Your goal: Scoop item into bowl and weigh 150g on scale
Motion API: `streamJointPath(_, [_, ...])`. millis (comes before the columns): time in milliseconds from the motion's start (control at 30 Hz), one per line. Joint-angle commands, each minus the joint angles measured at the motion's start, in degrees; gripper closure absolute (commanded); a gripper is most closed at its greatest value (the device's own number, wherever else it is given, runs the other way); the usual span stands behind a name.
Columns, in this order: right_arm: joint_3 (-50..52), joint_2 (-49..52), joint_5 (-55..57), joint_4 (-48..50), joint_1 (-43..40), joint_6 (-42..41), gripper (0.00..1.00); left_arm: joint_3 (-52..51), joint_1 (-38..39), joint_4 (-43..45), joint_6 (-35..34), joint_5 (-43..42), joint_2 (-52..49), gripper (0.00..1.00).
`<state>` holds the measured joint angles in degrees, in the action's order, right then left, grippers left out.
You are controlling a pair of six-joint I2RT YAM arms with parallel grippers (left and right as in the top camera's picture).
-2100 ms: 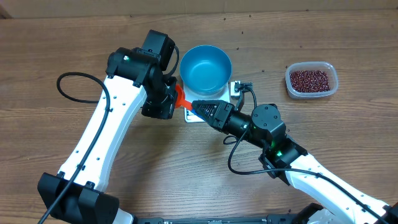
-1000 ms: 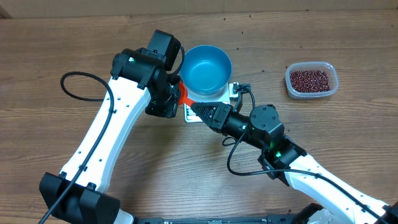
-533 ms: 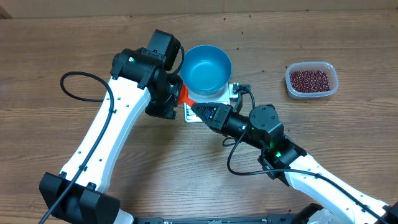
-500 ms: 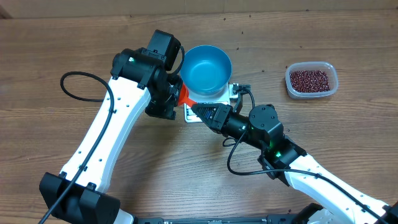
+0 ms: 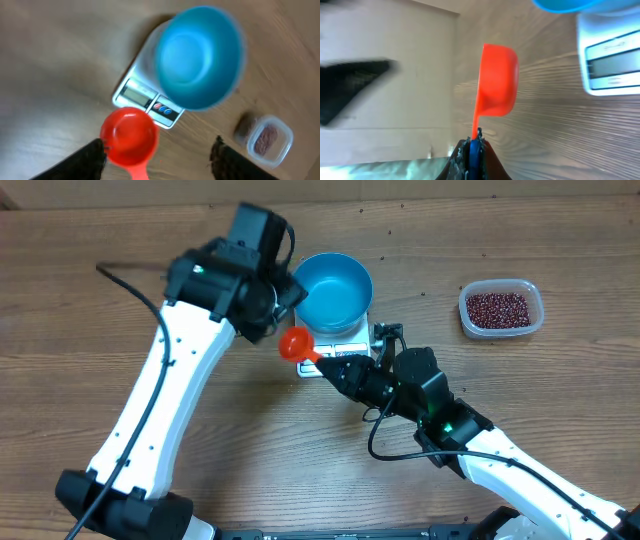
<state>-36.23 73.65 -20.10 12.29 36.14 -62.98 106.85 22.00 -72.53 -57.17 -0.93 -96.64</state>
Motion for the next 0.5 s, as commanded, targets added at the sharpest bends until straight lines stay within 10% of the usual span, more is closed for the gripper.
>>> streamJointPath(0, [-1.1,-2.0,0.6,-2.0,-1.2,4.4,0.96,5.9,-0.2,-1.2,20.2,1.1,2.4,0.26])
streamJointPath(467, [-23.2,-10.7,8.8,-54.8,-5.4,21.6,0.96,7.6,-0.1,-4.2,24.2,0.5,2.7,0.04])
